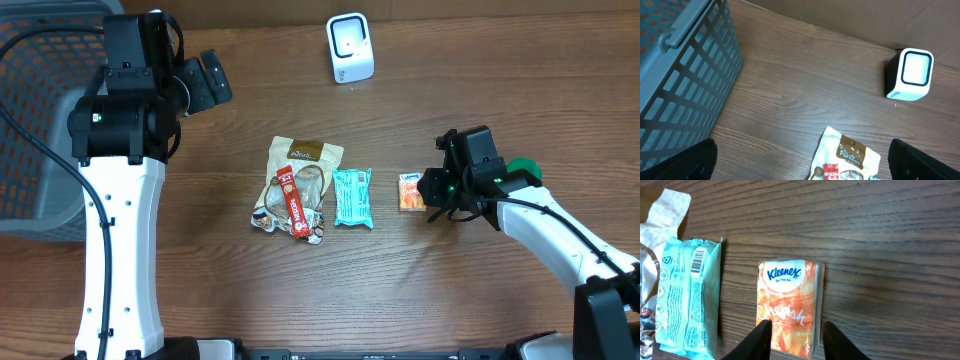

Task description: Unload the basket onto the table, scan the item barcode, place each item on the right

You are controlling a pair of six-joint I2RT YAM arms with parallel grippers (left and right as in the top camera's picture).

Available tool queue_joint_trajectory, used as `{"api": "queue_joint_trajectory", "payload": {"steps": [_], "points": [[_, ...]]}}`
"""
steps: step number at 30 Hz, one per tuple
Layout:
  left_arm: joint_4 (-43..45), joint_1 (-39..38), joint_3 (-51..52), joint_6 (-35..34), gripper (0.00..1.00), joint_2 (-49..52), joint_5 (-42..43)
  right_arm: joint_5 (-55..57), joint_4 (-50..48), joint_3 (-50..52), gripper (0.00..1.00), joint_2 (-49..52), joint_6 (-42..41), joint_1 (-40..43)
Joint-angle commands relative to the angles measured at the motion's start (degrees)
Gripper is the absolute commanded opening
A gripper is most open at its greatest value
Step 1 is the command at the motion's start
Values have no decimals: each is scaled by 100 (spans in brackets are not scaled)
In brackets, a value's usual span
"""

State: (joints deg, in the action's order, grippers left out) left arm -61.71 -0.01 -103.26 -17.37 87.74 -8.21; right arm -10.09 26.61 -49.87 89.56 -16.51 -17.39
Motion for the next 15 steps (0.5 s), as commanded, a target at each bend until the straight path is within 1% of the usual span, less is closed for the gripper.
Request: {"api": "queue_joint_trajectory", "payload": {"steps": [1, 2, 4, 15], "points": [[17, 0, -90, 109, 100, -85, -9, 39, -39, 11, 38, 4, 26, -24], [17, 0, -90, 109, 100, -85, -9, 66, -44, 11, 41, 4, 26, -24], [20, 0, -90, 109, 100, -85, -9, 153, -42, 11, 43, 4, 24, -24], [20, 0, -90, 109, 100, -85, -9, 166, -92, 11, 45, 4, 26, -24]]}}
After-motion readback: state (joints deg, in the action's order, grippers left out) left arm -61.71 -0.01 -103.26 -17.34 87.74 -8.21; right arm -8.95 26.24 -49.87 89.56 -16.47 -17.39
